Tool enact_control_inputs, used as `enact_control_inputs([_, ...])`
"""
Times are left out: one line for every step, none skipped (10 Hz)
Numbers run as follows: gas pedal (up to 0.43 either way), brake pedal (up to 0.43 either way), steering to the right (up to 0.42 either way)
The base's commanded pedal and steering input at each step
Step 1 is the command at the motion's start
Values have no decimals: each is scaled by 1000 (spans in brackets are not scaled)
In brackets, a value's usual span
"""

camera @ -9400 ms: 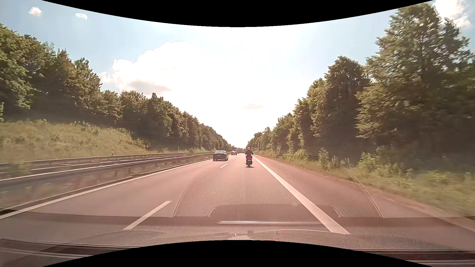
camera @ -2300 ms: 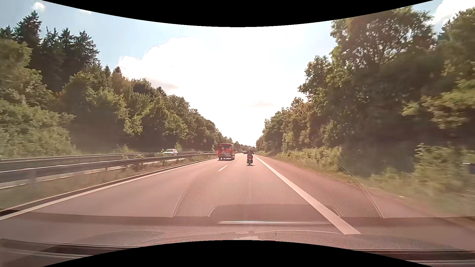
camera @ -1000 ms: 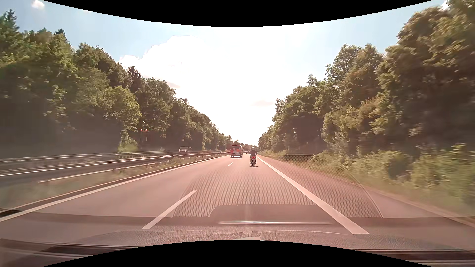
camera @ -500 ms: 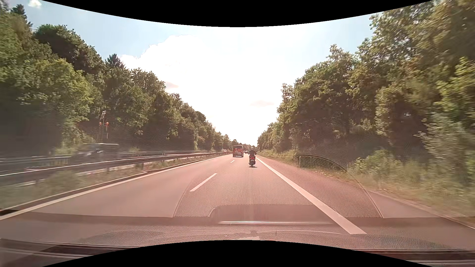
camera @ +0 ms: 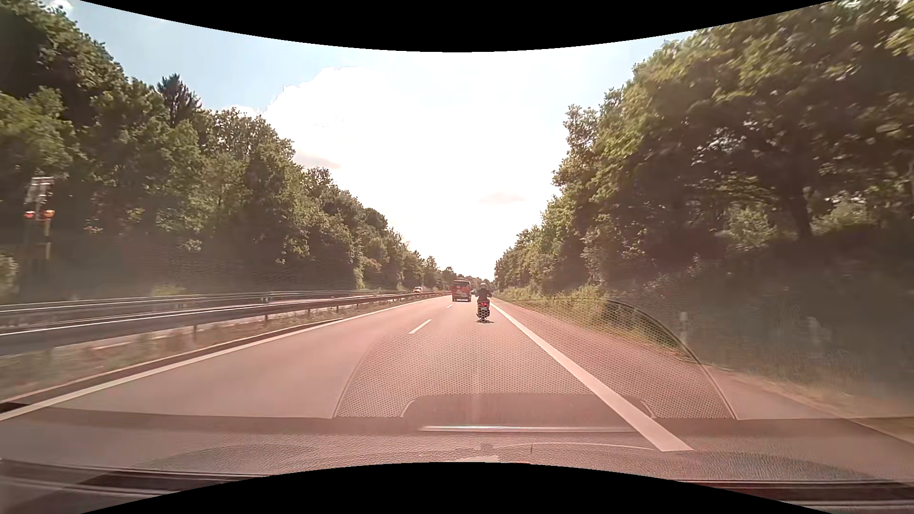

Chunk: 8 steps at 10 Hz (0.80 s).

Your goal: Follow the waypoints while adhering to traffic rules and regulations

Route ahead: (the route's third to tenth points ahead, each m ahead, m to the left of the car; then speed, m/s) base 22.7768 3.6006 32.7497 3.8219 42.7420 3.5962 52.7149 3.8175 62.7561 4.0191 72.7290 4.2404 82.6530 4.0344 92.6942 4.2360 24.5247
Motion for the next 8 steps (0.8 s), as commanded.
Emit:
enact_control_inputs([280,12,1])
enact_control_inputs([280,12,0])
enact_control_inputs([280,12,0])
enact_control_inputs([280,12,0])
enact_control_inputs([280,12,0])
enact_control_inputs([280,12,0])
enact_control_inputs([280,12,-1])
enact_control_inputs([280,12,-1])
